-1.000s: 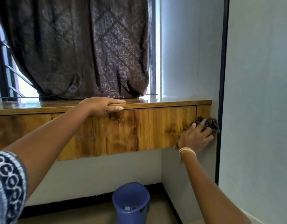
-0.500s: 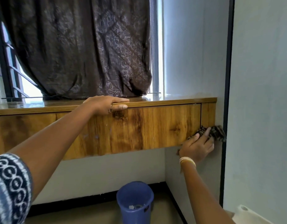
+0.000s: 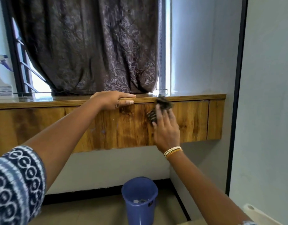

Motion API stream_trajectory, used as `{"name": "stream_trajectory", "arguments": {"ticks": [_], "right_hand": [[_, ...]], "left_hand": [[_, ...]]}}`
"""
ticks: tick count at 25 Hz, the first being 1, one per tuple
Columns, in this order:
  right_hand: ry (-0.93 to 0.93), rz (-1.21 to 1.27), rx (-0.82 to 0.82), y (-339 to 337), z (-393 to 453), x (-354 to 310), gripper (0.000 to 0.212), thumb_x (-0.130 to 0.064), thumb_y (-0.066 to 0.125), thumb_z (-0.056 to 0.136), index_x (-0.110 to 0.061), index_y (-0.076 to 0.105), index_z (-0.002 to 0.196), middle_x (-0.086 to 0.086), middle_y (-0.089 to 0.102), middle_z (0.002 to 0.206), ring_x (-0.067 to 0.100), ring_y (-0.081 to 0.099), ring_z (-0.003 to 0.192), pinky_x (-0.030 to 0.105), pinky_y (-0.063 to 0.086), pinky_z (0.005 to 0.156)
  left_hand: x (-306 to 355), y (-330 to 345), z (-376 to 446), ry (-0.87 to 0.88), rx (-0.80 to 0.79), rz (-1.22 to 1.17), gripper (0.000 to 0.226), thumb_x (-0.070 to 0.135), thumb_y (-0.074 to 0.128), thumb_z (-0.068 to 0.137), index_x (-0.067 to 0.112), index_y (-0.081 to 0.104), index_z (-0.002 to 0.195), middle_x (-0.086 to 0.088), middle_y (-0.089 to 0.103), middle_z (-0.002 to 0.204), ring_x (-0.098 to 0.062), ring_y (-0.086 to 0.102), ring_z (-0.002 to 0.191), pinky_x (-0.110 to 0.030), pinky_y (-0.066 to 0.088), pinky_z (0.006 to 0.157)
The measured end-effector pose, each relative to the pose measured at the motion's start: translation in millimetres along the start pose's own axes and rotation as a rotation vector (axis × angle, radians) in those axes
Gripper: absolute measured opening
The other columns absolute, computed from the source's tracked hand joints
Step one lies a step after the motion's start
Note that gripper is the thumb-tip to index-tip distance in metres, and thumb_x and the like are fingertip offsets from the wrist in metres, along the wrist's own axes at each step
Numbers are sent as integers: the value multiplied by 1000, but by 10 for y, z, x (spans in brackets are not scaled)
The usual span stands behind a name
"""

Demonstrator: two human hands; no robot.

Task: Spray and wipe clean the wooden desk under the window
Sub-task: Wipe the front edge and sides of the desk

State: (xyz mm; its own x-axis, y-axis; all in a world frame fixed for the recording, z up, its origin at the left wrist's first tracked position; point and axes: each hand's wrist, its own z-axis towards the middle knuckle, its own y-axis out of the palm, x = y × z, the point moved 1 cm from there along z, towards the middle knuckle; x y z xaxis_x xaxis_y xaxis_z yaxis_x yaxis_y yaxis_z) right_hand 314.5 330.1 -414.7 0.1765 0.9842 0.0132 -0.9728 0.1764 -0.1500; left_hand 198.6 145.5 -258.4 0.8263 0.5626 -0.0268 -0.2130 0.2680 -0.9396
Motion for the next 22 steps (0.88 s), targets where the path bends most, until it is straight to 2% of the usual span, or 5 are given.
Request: {"name": "stream_trajectory", "arguments": {"ticks": [3,8,12,18,22], "right_hand": [[-255,-124,-26,-79,41,434,44,-23,51,97,-3,50,136,20,50,143,42,40,136,53,43,106],[416,-100,218,-223,-120,1000,51,-22,44,101,-13,36,150,17,41,150,40,34,140,50,34,114],[723,-22,377,-28,114,466,49,-24,41,102,-15,38,150,15,49,145,40,36,139,45,28,115],[273,-18,185,177,99,-317,44,-17,52,97,-11,52,141,16,44,149,41,39,137,48,38,111],[122,-99,142,-29,0,328,48,-17,50,98,-10,46,145,18,42,150,41,39,136,52,41,108]], "left_hand": [[11,-1,-33,-6,8,4,83,98,17,58,67,29,134,10,42,151,-25,44,135,-47,37,105],[-20,24,-14,13,49,22,84,99,13,55,69,28,133,12,44,149,-25,47,132,-46,42,101],[-31,32,-16,8,72,15,77,94,20,61,68,32,133,15,44,149,-23,45,134,-44,40,99],[41,48,-139,-28,153,108,65,83,28,76,59,38,136,3,53,142,-27,51,128,-39,40,84],[-459,22,-402,57,202,87,65,76,31,82,47,44,139,5,44,150,-20,44,136,-46,30,109]]}}
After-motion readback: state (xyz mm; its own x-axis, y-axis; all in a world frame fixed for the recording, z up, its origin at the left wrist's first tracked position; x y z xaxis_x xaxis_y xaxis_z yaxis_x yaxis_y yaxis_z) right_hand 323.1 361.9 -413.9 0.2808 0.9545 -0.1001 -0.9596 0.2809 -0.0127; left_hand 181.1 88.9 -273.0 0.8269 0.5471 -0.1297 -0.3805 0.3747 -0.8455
